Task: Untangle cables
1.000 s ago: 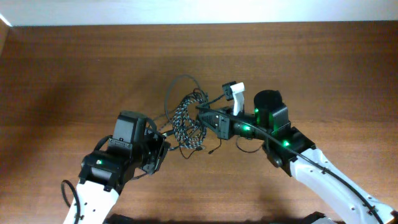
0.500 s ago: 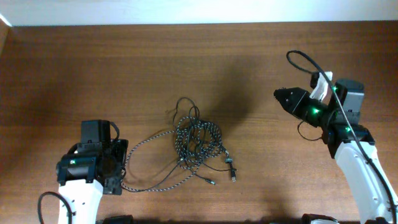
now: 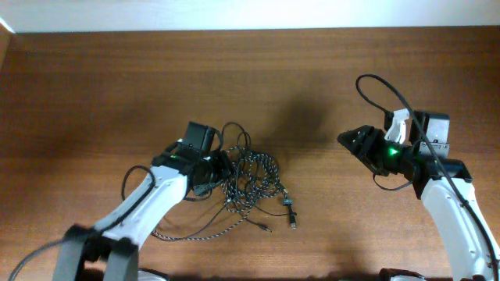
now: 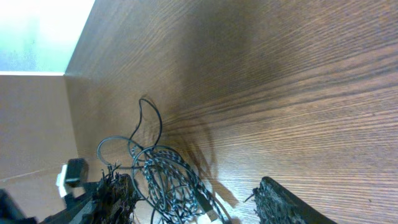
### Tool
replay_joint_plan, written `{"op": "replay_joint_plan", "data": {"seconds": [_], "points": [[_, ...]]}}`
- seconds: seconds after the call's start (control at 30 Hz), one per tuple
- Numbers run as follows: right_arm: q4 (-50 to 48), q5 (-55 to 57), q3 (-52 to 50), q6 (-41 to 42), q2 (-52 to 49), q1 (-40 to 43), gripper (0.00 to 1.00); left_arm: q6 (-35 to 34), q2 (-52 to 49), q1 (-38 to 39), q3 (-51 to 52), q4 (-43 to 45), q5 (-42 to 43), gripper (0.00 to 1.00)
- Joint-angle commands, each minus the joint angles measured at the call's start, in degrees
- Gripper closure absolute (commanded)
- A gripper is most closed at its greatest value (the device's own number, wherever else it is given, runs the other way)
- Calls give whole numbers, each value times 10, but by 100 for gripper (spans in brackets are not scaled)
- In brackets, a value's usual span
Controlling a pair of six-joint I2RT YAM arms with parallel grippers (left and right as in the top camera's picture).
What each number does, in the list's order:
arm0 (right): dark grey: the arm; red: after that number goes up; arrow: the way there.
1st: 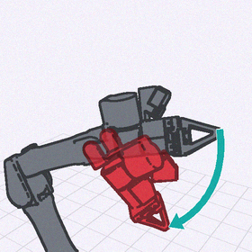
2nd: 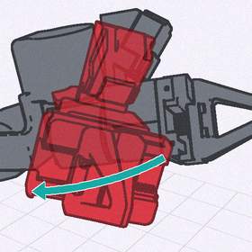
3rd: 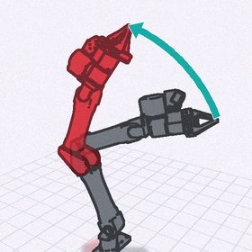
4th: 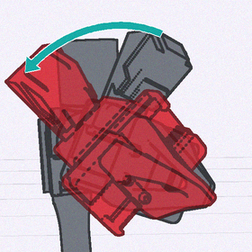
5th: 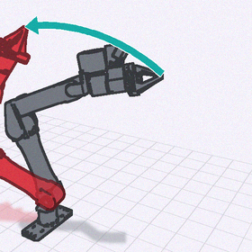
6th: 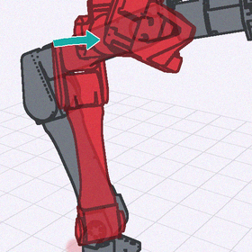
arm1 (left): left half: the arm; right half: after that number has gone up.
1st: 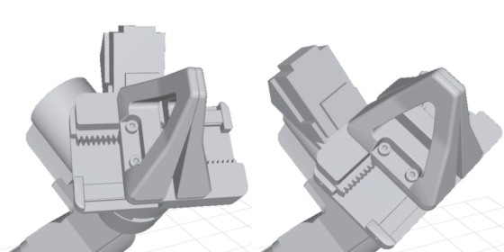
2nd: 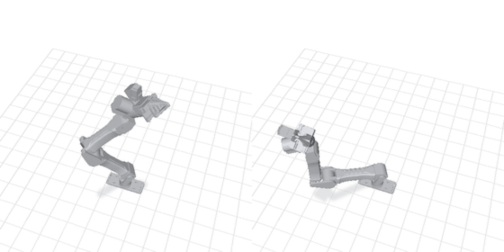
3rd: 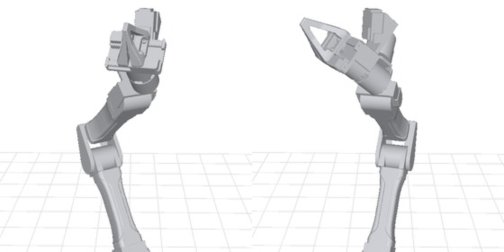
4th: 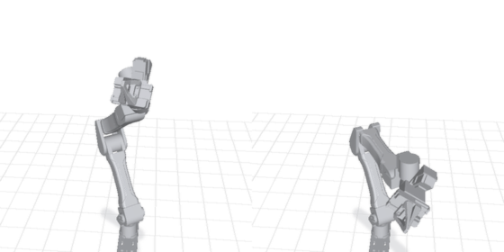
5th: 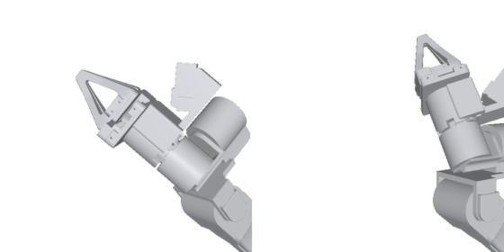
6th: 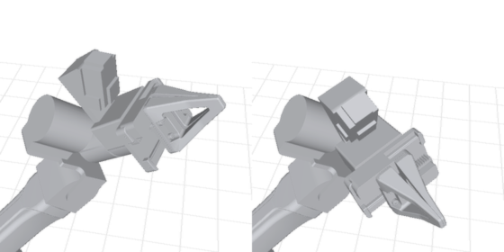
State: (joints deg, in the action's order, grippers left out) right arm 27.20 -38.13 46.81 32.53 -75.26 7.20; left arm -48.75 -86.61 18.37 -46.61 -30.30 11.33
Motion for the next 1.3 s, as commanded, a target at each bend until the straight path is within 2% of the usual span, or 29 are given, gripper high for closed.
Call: {"op": "replay_joint_plan", "data": {"seconds": [0.0,0.03,0.13,0.2,0.27,0.3,0.33,0.43,0.47,0.53,0.63,0.7,0.77,0.87,0.93,0.97,1.0,1.07,1.1,1.2,1.23,1.27], "points": [[1,13,0,-8,6,2,35,53,-50,4,1,1,-75,38],[1,13,0,-8,6,2,35,77,-52,4,1,11,-108,34],[5,13,0,-8,6,2,35,127,-53,4,1,59,-110,33],[5,13,0,-8,6,2,35,166,-55,34,1,66,-110,31],[5,13,0,-8,6,2,35,191,-67,74,1,70,-121,22],[6,13,0,-8,6,2,35,191,-80,89,1,68,-147,23],[10,13,0,-8,6,2,35,191,-96,99,1,61,-181,30],[34,30,0,-8,6,2,35,188,-124,103,1,59,-202,30],[35,30,0,-8,6,2,35,188,-128,103,1,59,-204,47],[40,30,0,-9,6,2,35,188,-128,103,1,58,-204,100],[41,30,0,-8,6,2,35,186,-112,102,-10,39,-202,100],[41,28,0,-9,6,2,36,186,-27,102,-56,-44,-202,100],[40,-5,0,-82,6,-14,38,186,98,102,-78,-66,-202,100],[22,-172,0,-240,6,-65,36,186,285,102,-78,-67,-202,100],[-27,-313,0,-326,6,-104,36,187,365,102,-78,-91,-204,100],[-62,-361,0,-339,6,-133,36,186,396,102,-78,-118,-204,100],[-94,-377,0,-339,6,-165,36,181,407,102,-78,-137,-204,100],[-148,-412,0,-339,6,-222,41,128,406,103,-78,-153,-202,100],[-183,-418,0,-339,6,-259,46,119,403,103,-78,-153,-199,100],[-266,-417,0,-336,6,-314,47,119,393,103,-78,-153,-198,100],[-287,-416,0,-330,6,-324,46,118,393,103,-78,-153,-197,100],[-308,-416,0,-314,6,-329,35,113,393,103,-78,-153,-197,100]]}}
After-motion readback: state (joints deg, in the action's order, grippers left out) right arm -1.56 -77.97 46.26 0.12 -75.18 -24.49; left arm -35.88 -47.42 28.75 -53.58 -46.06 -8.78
